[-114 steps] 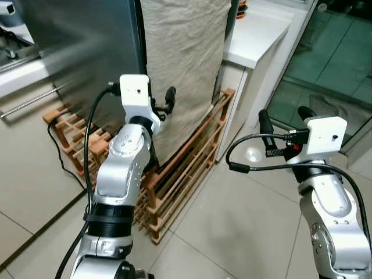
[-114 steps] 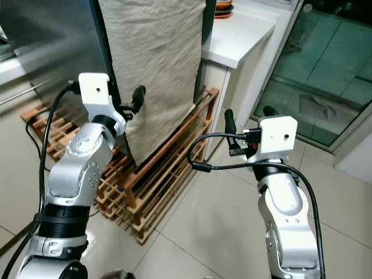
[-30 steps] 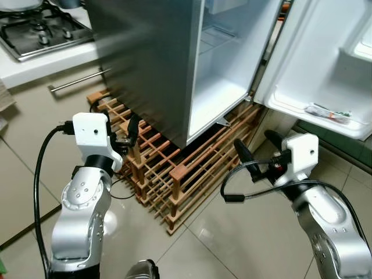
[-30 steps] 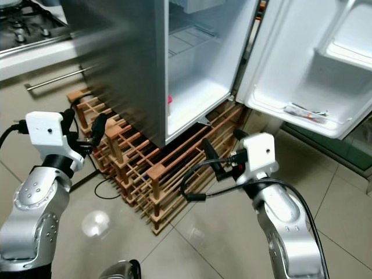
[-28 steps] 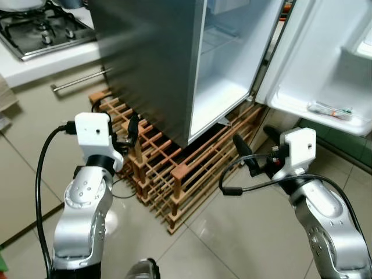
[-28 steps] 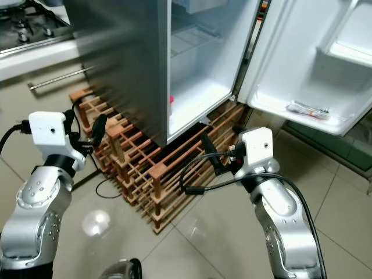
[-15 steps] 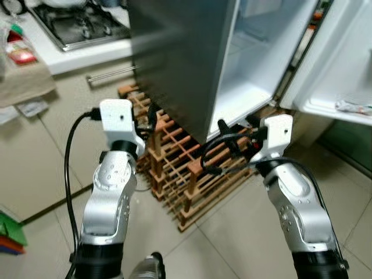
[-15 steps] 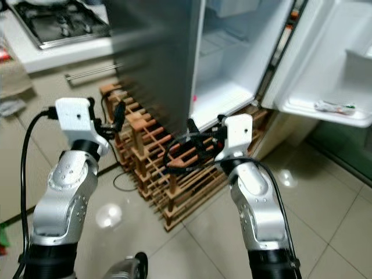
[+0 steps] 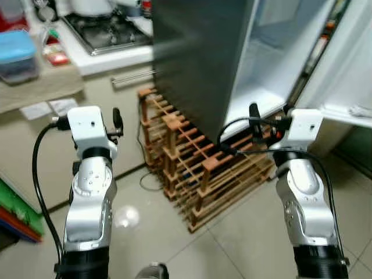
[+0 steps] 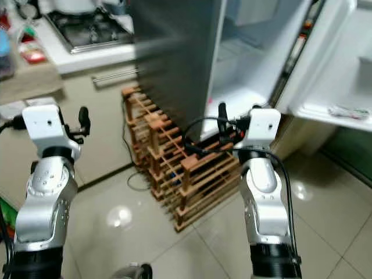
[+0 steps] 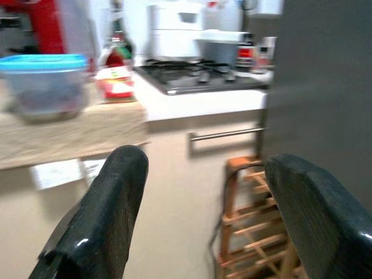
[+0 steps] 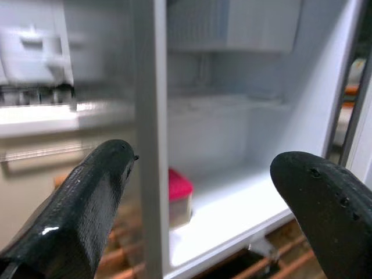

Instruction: Restocking fridge

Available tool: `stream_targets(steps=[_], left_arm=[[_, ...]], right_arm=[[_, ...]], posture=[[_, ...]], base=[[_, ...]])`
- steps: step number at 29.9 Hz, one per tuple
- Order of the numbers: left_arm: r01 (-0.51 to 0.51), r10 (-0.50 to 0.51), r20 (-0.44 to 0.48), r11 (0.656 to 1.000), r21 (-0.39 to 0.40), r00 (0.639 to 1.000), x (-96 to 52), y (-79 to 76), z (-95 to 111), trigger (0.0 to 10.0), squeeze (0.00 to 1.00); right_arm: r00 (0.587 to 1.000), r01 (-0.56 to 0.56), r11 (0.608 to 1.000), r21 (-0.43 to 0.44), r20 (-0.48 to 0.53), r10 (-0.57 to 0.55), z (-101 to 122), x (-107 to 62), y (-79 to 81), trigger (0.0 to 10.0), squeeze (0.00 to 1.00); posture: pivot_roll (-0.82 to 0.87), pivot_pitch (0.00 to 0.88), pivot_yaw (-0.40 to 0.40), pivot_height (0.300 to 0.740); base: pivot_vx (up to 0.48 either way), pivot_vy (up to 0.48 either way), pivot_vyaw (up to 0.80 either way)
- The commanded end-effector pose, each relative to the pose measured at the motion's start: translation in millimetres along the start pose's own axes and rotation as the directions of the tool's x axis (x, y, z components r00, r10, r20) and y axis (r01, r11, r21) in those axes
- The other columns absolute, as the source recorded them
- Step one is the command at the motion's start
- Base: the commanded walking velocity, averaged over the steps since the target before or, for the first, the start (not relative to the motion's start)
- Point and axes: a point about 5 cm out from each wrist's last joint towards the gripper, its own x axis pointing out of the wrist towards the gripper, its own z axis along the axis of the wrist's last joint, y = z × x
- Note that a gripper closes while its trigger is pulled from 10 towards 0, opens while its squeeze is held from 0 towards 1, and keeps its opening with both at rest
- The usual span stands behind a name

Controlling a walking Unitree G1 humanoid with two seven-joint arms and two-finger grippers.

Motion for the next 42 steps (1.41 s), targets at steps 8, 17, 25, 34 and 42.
stream_targets(steps=[8,17,25,34,42], left_arm=[[0.077,-0.077,-0.007,0.997,-0.002,0.997,1.4,-14.7,-3,10.0,0.00],[0.148,-0.148,-0.010,0.989,-0.011,0.989,-1.5,-21.8,-8,10.0,0.00],[0.166,-0.166,0.028,0.986,-0.002,0.986,0.3,-24.2,-3,10.0,0.00],[0.155,-0.155,0.007,0.988,0.015,0.988,0.1,-20.1,-10,10.0,0.00],[0.116,-0.117,0.032,0.993,0.035,0.993,1.4,-20.0,-6,10.0,0.00]], right_arm=[[0.999,-0.045,0.999,-0.029,-0.027,0.045,-6,4.2,1.6,10.0,0.17],[0.996,-0.081,0.997,0.012,-0.035,0.082,-8,7.2,5.9,10.0,0.18],[0.994,-0.100,0.995,0.018,-0.036,0.101,-11,10.5,8.9,10.0,0.18],[0.992,-0.119,0.993,0.006,-0.042,0.119,-15,5.7,7.6,10.0,0.22],[0.987,-0.150,0.989,-0.009,-0.052,0.150,-17,5.6,11.2,10.0,0.23]], posture=[[-0.02,0.000,-0.028,0.740],[-0.02,0.000,-0.023,0.740],[0.00,0.000,-0.027,0.740],[0.00,0.000,-0.031,0.740],[0.00,0.000,-0.040,0.740]], base=[[0.000,0.000,0.35],[0.000,0.000,0.50],[0.000,0.000,0.49],[0.000,0.000,0.48],[0.151,0.000,0.47]])
